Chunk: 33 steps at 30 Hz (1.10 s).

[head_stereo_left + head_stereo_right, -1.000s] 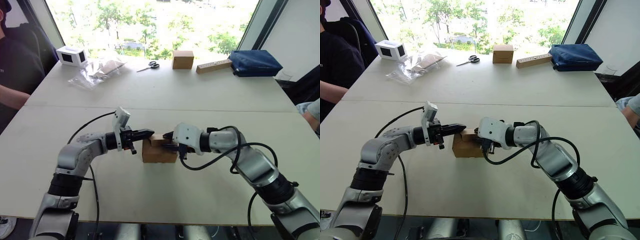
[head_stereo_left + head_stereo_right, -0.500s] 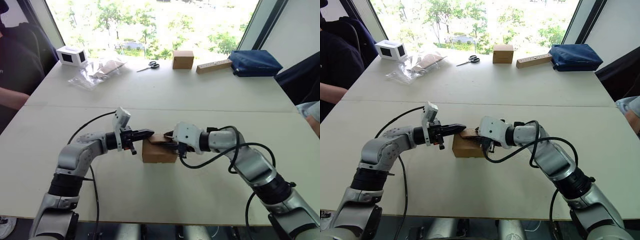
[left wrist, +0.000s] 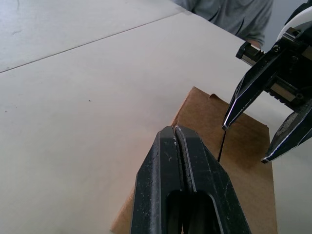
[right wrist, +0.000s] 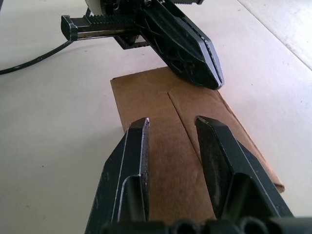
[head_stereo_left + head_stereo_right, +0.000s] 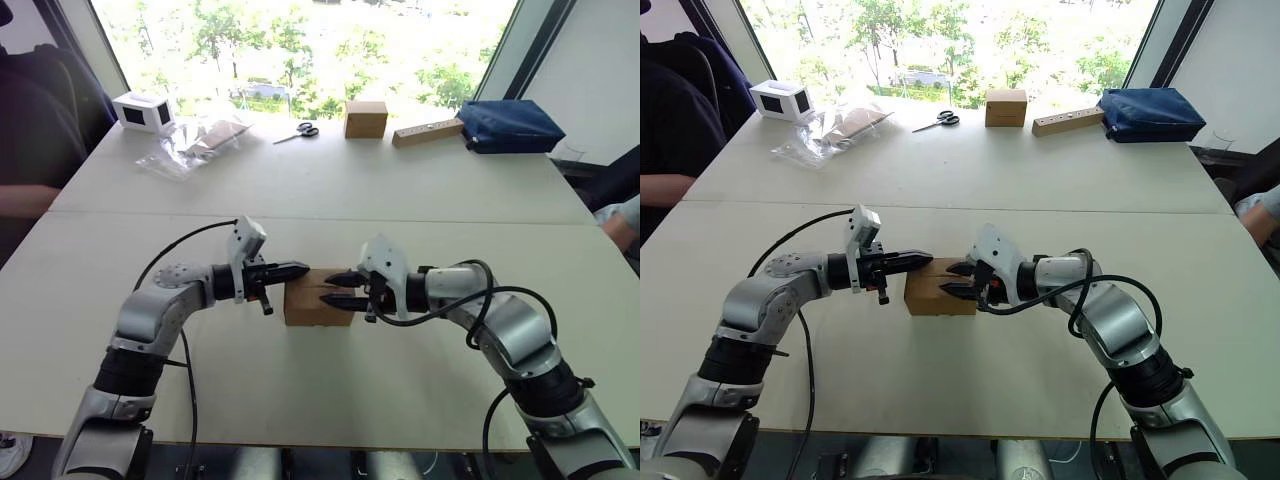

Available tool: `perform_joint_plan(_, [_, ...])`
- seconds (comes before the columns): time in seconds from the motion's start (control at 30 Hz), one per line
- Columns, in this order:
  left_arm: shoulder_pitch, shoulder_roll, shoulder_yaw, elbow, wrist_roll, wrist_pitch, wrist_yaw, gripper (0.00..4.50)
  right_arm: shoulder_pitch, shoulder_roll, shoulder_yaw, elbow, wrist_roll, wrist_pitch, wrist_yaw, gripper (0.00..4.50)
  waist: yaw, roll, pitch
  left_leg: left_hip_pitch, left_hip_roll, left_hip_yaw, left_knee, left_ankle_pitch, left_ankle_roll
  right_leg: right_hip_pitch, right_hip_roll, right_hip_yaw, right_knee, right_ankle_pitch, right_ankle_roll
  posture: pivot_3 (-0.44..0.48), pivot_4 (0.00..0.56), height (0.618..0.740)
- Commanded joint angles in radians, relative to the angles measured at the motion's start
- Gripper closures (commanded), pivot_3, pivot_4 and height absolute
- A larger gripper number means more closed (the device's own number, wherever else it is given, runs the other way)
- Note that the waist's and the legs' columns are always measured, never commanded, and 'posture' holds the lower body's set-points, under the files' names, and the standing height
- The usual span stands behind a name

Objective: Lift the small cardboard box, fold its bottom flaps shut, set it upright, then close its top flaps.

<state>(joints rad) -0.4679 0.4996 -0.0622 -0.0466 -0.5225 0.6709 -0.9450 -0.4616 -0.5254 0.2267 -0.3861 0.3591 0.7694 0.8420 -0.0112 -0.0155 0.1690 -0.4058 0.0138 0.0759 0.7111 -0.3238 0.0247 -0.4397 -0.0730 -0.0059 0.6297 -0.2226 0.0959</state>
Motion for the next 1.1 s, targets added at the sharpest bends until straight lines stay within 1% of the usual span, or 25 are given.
perform_joint_plan(0.03, [-0.024,-0.003,0.067,-0.058,-0.086,0.074,0.02,4.5,-0.017,0.041,-0.106,-0.02,0.084,0.025,-0.036,3.0,0.0,0.0,0.0,0.0,0.0,0.0,0.0,0.0,0.0,0.0,0.0,0.0,0.0,0.0,0.0,0.0,0.15,0.74])
perform_joint_plan(0.13, [-0.034,0.014,0.1,-0.118,-0.144,0.139,0.035,4.5,-0.026,0.056,-0.141,-0.018,0.113,0.044,-0.059,3.0,0.0,0.0,0.0,-0.001,0.0,0.0,0.0,0.0,0.0,-0.001,0.0,0.0,0.0,0.0,0.0,0.0,0.15,0.74])
perform_joint_plan(0.2, [-0.025,0.049,0.078,-0.161,-0.124,0.145,0.03,4.5,-0.019,0.046,-0.138,-0.018,0.112,0.04,-0.059,3.0,-0.001,0.0,0.0,-0.001,0.0,0.0,0.0,0.0,0.0,-0.001,0.0,0.0,0.0,0.0,0.0,0.0,0.15,0.74])
perform_joint_plan(0.3, [-0.011,0.068,0.083,-0.225,-0.146,0.175,0.051,4.5,-0.006,0.036,-0.13,-0.019,0.115,0.037,-0.059,3.0,-0.001,0.0,0.0,0.0,0.0,0.0,0.0,0.0,0.0,-0.001,0.0,0.0,0.0,0.0,0.0,0.0,0.15,0.74])
perform_joint_plan(0.37, [0.006,0.081,0.071,-0.257,-0.133,0.173,0.06,4.5,-0.003,0.04,-0.13,-0.019,0.121,0.038,-0.063,3.0,0.0,0.0,0.0,0.0,0.0,0.0,0.0,0.0,0.0,0.0,0.0,0.0,0.0,0.0,0.0,0.0,0.15,0.74])
perform_joint_plan(0.43, [0.051,0.101,0.023,-0.287,-0.081,0.13,0.048,4.5,0.002,0.046,-0.121,-0.02,0.122,0.036,-0.066,3.0,-0.001,0.0,0.0,0.0,0.0,0.0,0.0,0.0,0.0,-0.001,0.0,0.0,0.0,0.0,0.0,0.0,0.15,0.74])
perform_joint_plan(0.53, [0.069,0.086,-0.009,-0.277,-0.043,0.09,0.073,4.5,0.009,0.046,-0.094,-0.015,0.111,0.027,-0.065,3.0,-0.001,0.0,0.0,0.0,0.0,0.0,-0.001,0.0,0.0,-0.001,0.0,0.0,0.0,0.0,0.0,0.0,0.15,0.74])
perform_joint_plan(0.7, [0.057,0.05,-0.02,-0.259,-0.042,0.093,0.099,4.5,0.019,0.033,-0.035,-0.015,0.082,0.019,-0.066,3.0,0.0,0.0,0.0,0.0,0.0,0.0,-0.001,0.0,0.0,-0.001,0.0,0.0,0.0,-0.001,-0.002,0.0,0.15,0.74])
perform_joint_plan(0.77, [0.063,0.056,-0.032,-0.268,-0.036,0.094,0.095,4.5,0.019,0.018,0.005,-0.01,0.046,0.017,-0.077,3.0,0.0,0.0,0.0,0.0,0.0,0.0,-0.001,0.0,0.0,-0.001,0.0,0.0,0.0,-0.001,-0.001,0.0,0.15,0.74])
perform_joint_plan(0.87, [0.083,0.098,-0.079,-0.267,0.013,0.072,0.075,4.5,0.019,-0.007,0.054,0.001,-0.001,0.026,-0.084,3.0,-0.001,0.0,0.0,0.0,0.0,0.0,-0.001,0.0,0.0,-0.001,0.0,0.0,0.0,0.0,-0.001,0.0,0.15,0.74])
perform_joint_plan(0.97, [0.091,0.11,-0.096,-0.266,0.025,0.06,0.065,4.5,0.018,-0.013,0.064,0.005,-0.008,0.029,-0.083,3.0,-0.001,0.0,0.0,0.001,0.0,0.0,-0.001,0.0,0.0,0.0,0.0,0.0,0.0,-0.001,-0.002,0.0,0.15,0.74])
perform_joint_plan(1.1, [0.094,0.104,-0.092,-0.268,0.016,0.057,0.06,4.5,0.013,-0.013,0.062,0.01,-0.01,0.032,-0.083,3.0,-0.001,0.0,0.0,0.001,0.0,0.0,-0.001,0.0,0.0,0.0,0.0,0.0,0.0,-0.001,-0.002,0.0,0.15,0.74])
